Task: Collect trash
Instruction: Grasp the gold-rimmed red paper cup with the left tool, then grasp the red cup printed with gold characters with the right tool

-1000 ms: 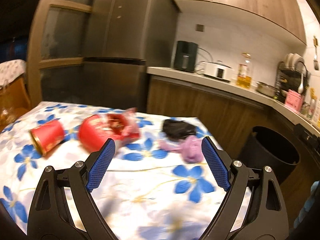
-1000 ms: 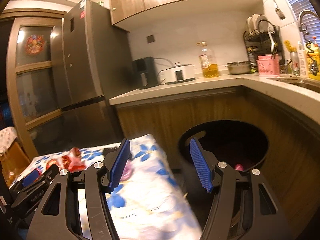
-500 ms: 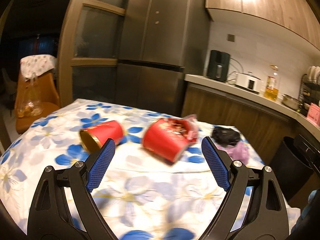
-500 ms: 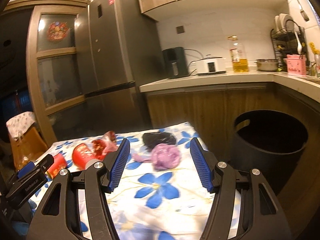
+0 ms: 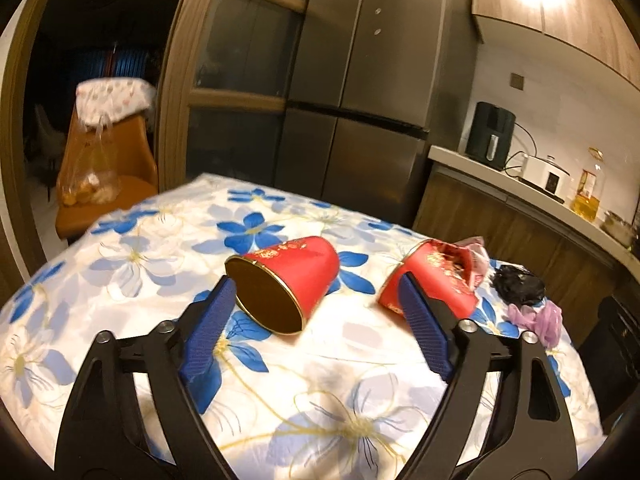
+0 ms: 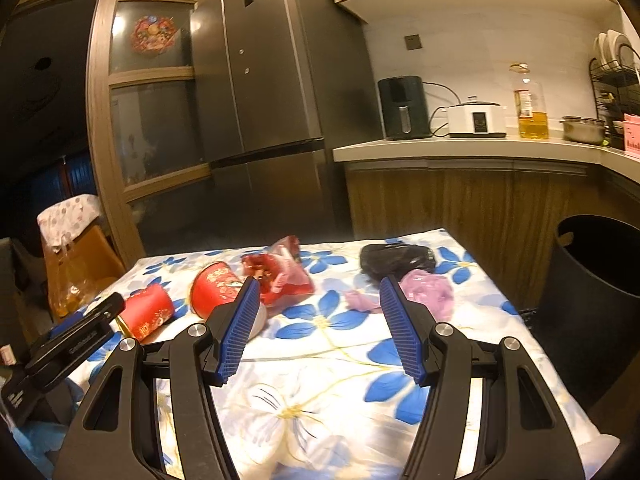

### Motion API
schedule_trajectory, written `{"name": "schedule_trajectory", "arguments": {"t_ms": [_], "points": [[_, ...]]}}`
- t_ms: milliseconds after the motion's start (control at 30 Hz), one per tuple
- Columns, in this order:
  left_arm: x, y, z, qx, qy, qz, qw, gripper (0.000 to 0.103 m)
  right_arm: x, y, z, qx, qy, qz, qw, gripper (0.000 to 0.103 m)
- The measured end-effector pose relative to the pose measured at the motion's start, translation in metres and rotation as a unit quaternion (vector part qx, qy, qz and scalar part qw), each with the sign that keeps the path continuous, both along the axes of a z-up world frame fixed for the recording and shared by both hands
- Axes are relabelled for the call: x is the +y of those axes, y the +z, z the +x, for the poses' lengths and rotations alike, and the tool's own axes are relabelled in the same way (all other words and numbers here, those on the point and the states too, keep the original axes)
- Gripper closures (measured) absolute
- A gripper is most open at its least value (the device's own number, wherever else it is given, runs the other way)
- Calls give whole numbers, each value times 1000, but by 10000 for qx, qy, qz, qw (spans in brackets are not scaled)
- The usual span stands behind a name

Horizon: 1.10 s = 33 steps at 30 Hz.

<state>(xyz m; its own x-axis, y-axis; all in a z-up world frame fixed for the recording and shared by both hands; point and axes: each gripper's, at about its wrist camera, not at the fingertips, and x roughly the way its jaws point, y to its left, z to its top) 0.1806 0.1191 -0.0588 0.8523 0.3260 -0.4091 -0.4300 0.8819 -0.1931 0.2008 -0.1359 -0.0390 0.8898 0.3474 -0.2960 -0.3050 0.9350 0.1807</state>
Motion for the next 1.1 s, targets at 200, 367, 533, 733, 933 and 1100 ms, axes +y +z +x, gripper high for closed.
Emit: {"name": "schedule_trajectory", "arguments": {"t_ms": [200, 367, 533, 733, 933, 1100], "points": [[25, -17, 25, 375, -4, -555, 9978, 43, 14, -2, 13, 37, 68, -20, 10000, 41], [35, -28, 35, 527, -120, -907, 9944, 64, 25, -7, 21, 106, 186, -62, 9998, 41], [37, -33, 39, 580, -271, -1048, 9924, 86, 44, -12, 25, 152, 370, -186, 9990, 41], [37, -31, 36, 436, -422, -1124, 9918, 101, 64, -18, 37, 236, 644, -425, 9967, 39], [34, -15, 17, 143, -504, -970, 9939, 101, 84, -25, 52, 355, 909, -657, 9931, 33], [34, 0, 1, -40, -561, -792, 9953, 101, 101, -31, 66, 505, 1059, -909, 9889, 31]]}}
